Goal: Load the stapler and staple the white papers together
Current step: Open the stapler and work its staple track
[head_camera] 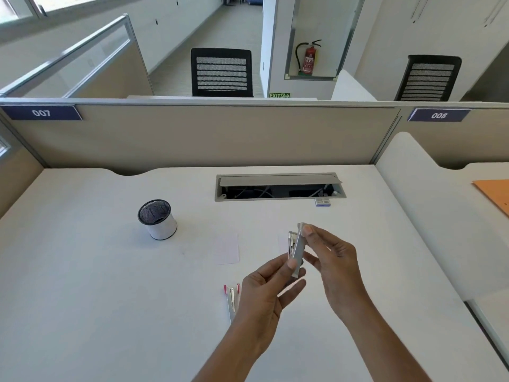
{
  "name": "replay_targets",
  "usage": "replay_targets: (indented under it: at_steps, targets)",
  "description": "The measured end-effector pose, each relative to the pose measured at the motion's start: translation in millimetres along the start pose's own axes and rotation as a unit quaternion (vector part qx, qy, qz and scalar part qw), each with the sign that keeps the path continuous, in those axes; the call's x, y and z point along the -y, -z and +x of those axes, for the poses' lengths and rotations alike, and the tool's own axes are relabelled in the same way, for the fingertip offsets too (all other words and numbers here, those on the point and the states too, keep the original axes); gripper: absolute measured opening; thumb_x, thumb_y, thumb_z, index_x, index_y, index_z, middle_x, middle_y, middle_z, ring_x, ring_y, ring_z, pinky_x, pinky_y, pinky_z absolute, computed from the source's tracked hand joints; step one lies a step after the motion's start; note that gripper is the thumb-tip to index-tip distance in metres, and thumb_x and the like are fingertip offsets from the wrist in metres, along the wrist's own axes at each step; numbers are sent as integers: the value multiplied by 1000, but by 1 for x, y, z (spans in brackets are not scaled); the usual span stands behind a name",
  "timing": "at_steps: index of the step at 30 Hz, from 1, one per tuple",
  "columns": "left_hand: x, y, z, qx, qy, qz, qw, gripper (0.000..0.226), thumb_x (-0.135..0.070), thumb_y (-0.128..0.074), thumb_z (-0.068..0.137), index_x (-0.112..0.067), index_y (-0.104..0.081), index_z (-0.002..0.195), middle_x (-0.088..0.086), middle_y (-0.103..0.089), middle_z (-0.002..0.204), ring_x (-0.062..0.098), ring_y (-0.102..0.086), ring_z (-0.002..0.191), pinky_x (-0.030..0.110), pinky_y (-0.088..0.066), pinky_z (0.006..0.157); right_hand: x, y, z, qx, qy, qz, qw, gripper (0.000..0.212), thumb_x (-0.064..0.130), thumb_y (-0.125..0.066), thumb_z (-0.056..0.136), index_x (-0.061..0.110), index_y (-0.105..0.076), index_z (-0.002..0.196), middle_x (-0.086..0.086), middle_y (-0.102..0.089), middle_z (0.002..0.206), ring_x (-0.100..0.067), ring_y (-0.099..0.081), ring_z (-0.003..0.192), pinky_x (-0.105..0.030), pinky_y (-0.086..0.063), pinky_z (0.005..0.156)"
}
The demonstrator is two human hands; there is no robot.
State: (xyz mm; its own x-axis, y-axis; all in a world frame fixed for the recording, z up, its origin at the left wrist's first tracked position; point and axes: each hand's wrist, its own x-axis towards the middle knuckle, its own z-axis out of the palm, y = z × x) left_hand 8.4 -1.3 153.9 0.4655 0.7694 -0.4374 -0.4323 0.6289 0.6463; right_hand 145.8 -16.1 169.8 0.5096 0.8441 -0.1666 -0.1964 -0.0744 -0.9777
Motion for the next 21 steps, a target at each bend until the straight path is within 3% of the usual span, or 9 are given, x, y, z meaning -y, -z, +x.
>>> replay_targets:
  at_steps: [4, 6, 9, 14, 21]
  targets:
    - [5, -2, -1, 11, -18, 27, 999, 31, -7, -76, 85, -2, -75, 116, 19, -76, 115, 24, -74, 106, 33, -61, 90, 1, -2, 1, 51, -108, 71, 990, 41, 40, -68, 90, 17, -69, 125, -2, -75, 120, -23, -69, 117, -43, -54, 97]
    - [7, -4, -2, 20, -27, 36, 999, 32, -5, -74, 87, -1, -73, 118, 19, -76, 115, 27, -73, 111, 34, -60, 93, 3, -4, 0, 81, -151, 103, 980, 49, 45, -63, 93, 9, -65, 126, -6, -74, 122, -24, -69, 117, -46, -51, 103]
    - [11, -4, -2, 27, -36, 44, 998, 33, -2, -73, 88, -1, -71, 121, 18, -76, 115, 30, -72, 113, 36, -58, 97, 5, -6, -2, 95, -170, 135, 972, 60, 50, -61, 91, 1, -63, 124, -11, -74, 123, -23, -69, 118, -40, -49, 104]
    - [14, -5, -6, 32, -60, 89, 994, 28, -2, -72, 90, -6, -74, 118, 14, -78, 112, 25, -73, 112, 33, -57, 99, 4, -7, -1, 67, -190, 153, 968, 56, 46, -66, 91, -1, -66, 122, -14, -75, 118, -22, -72, 110, -37, -53, 98]
    - [21, -9, -12, 17, -72, 166, 983, 24, -6, -71, 93, -20, -77, 112, -1, -80, 109, 12, -72, 112, 33, -48, 111, -3, -6, 0, 33, -230, 176, 957, 47, 42, -77, 85, 3, -71, 110, -9, -74, 100, -18, -63, 80, -32, -56, 79]
